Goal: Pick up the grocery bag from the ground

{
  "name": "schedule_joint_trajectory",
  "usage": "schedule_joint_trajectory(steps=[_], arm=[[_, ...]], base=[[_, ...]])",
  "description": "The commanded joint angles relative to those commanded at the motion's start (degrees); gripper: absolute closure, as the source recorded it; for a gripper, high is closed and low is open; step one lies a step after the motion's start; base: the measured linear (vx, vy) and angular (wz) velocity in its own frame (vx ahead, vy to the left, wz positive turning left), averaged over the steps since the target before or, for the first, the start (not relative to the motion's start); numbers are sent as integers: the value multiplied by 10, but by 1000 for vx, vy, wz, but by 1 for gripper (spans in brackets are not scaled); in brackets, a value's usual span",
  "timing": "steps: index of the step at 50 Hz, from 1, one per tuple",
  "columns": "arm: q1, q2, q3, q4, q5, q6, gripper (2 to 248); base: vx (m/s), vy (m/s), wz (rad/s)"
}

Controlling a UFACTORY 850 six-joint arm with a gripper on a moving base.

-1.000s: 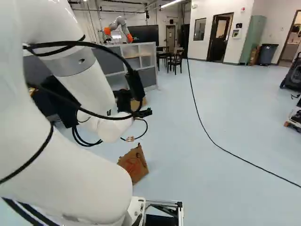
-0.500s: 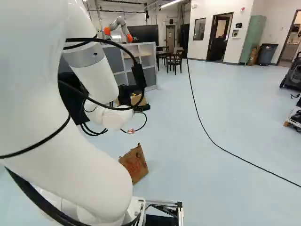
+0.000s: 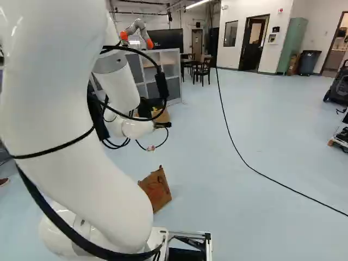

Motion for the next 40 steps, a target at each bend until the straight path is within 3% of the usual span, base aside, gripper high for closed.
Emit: schedule_joint_trajectory(steps=[24,40], arm=[[26,-62,-71,-21,-89,0,3],[44,-112,-120,-27,-110,0,3]], base=[[0,0,0],[0,0,0]])
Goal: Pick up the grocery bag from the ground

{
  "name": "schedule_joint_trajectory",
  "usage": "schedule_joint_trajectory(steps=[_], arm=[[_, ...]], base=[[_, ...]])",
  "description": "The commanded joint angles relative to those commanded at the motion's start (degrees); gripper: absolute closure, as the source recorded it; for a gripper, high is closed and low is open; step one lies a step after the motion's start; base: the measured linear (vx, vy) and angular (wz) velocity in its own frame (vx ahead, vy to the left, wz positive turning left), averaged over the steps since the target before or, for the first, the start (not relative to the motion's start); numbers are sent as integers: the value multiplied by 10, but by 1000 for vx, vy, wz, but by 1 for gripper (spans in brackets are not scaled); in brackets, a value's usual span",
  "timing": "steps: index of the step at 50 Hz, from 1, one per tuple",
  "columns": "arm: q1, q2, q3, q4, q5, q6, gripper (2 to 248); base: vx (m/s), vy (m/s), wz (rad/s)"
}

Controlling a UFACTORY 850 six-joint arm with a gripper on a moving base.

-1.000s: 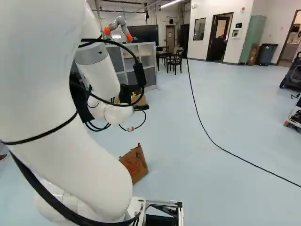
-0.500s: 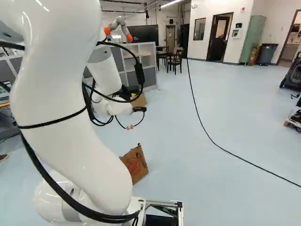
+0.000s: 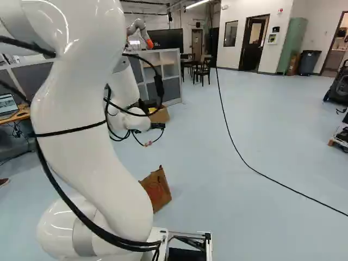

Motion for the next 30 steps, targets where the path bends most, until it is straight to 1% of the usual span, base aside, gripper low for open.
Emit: schedule_joint_trajectory(steps=[14,30], arm=[[13,-55,-47,0,0,0,3],[15,-91,-66,0,-11,0,3]], base=[[0,0,0],[0,0,0]])
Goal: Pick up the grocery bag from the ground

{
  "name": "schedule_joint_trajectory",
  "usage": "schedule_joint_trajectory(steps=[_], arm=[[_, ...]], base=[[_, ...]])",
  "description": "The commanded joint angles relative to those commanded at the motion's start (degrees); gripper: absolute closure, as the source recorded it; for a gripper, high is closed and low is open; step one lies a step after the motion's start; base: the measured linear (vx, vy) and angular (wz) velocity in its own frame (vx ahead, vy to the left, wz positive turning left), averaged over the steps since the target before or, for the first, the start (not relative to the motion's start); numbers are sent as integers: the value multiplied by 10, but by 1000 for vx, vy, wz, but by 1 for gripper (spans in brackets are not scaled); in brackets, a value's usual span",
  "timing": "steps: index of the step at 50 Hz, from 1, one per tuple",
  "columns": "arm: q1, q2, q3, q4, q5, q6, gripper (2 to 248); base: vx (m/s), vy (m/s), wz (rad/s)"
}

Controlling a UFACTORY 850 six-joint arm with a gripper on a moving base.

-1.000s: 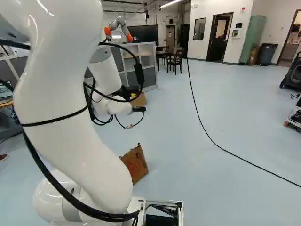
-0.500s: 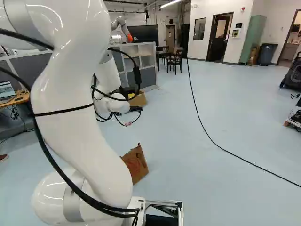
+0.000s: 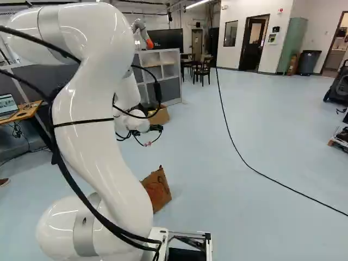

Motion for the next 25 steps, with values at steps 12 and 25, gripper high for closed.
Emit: schedule_joint_trajectory(steps=[12,25], arm=[[0,-23,-9,0,-12,0,3],[0,-48,-20,0,-24,0,3]], base=[[0,0,0],[0,0,0]])
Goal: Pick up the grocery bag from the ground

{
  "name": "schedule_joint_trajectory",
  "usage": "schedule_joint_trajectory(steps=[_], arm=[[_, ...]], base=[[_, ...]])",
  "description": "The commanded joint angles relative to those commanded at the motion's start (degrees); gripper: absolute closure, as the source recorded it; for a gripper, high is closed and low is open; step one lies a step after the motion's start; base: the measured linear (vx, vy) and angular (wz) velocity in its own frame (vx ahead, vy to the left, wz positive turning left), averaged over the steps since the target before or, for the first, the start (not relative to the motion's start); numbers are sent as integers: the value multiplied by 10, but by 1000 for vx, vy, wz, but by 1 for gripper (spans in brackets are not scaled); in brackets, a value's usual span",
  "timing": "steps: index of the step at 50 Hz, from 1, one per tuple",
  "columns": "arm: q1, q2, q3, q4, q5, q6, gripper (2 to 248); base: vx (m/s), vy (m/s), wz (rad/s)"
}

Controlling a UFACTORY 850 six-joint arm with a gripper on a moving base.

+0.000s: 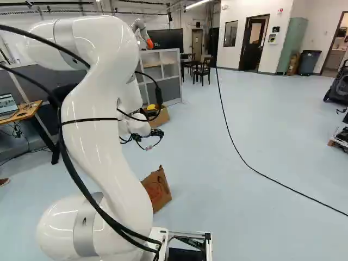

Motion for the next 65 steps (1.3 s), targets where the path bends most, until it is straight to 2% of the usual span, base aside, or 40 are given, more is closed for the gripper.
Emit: schedule_joint_trajectory(steps=[27,65], arm=[[4,-55,-28,0,-25,0,3],[30,-139,-81,0,-27,0,3]], base=[[0,0,0],[0,0,0]])
